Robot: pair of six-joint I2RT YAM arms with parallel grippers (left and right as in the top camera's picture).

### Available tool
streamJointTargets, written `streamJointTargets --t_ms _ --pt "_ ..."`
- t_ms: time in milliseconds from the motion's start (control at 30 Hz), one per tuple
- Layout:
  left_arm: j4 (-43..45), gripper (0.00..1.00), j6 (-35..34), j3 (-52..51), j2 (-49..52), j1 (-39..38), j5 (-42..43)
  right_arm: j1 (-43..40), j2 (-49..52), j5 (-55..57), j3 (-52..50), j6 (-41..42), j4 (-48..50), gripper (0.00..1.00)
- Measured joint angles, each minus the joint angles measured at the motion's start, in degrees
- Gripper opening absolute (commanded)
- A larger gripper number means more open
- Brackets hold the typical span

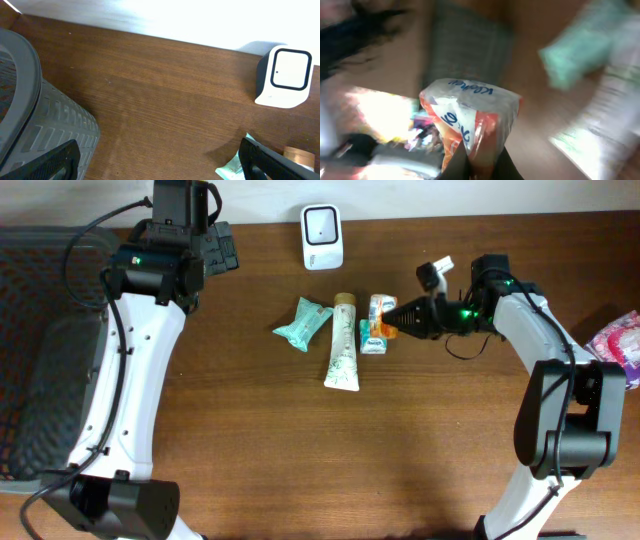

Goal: Scan the item barcode
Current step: 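Lift the orange pack and present it to the white scanner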

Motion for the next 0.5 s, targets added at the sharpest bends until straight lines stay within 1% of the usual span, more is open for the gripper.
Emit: streamJointTargets --t_ms 33,100,133,167,233,300,333,367,400,433,500 --pt "0.02 0.99 0.0 0.0 0.0 0.0 0.0 0.61 0.0 9.25 0.44 5.44 0.13 0.04" --pt "0.0 0.99 0.0 0.0 0.0 0.0 0.0 2.8 0.0 21.33 2.51 10.34 -0.07 0.04" --pt "0.02 0.99 0.0 0.0 0.0 0.0 0.0 4.92 0.0 28.68 5.73 12.44 0.09 0.04" --pt "0.0 0.99 0.0 0.0 0.0 0.0 0.0 6.36 0.02 33.31 8.17 13.62 0.63 0.04" --pt "-0.04 0.99 0.0 0.0 0.0 0.0 0.02 10.67 0.2 48.76 16.9 14.97 7.61 0.04" --pt "0.11 0.99 0.0 0.0 0.0 0.0 0.0 14.29 0.09 66.82 18.21 13.03 16.65 0.04" --pt "-0.04 0.99 0.0 0.0 0.0 0.0 0.0 17.42 0.55 76.08 18.29 9.57 23.39 0.04" --pt "0.07 0.99 0.0 0.0 0.0 0.0 0.0 18.6 1.2 78.99 18.18 6.67 27.69 0.04" --pt "0.22 0.99 0.0 0.0 0.0 0.0 -0.02 20.52 3.08 82.68 18.49 2.36 35.32 0.04" --pt "0.09 0.99 0.0 0.0 0.0 0.0 0.0 21.75 5.01 84.7 18.62 -0.15 39.21 0.04" --pt "-0.04 0.99 0.0 0.0 0.0 0.0 0.0 23.17 9.18 86.38 18.45 0.13 45.97 0.04"
